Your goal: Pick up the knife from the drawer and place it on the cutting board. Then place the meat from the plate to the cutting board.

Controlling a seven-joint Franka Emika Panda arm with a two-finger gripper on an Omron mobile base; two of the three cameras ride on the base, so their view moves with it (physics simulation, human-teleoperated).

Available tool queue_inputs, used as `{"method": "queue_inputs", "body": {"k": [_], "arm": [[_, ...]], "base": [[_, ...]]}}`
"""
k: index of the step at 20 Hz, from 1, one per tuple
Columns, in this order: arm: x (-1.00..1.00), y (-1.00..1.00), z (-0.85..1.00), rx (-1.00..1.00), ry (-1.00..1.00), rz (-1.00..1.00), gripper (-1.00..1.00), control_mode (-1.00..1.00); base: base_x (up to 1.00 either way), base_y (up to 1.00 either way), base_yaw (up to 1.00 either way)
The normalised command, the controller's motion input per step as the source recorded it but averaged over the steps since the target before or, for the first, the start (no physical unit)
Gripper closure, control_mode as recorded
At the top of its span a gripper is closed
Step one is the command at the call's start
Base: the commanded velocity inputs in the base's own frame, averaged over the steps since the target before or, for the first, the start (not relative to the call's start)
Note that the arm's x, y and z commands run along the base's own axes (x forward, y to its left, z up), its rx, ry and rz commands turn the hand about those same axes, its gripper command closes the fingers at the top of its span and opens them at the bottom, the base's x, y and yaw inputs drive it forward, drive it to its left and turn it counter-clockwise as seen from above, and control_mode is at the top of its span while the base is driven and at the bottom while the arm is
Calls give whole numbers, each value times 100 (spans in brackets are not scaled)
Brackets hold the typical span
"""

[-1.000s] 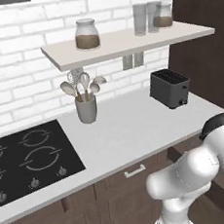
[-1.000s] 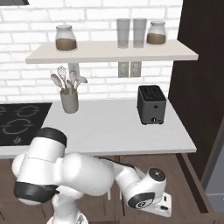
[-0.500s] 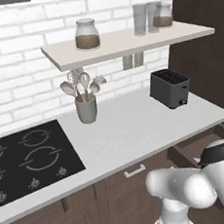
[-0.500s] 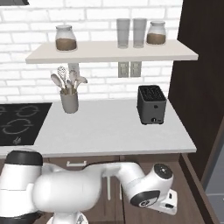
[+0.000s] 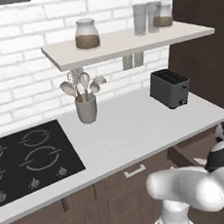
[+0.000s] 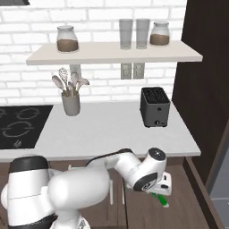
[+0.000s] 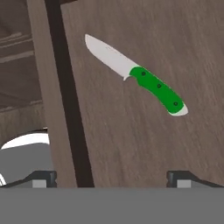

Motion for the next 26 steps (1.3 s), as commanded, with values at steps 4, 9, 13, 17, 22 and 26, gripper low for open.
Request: {"method": "queue_inputs", "body": {"k": [4, 9, 13, 17, 22, 26], "arm": [[4, -8, -26, 0, 1, 14, -100, -100], [18, -16, -30, 0, 0, 1, -100, -100], [20, -36, -17, 0, 0, 0, -100, -100], [17, -40, -11, -3, 10, 0, -100, -100], [18, -19, -21, -1, 17, 3, -100, -100], [7, 0, -42, -1, 5, 2, -100, -100]], "base": [[0, 0, 0], [0, 0, 0], [0, 0, 0], [0, 0, 0], [0, 0, 0], [0, 0, 0]]}}
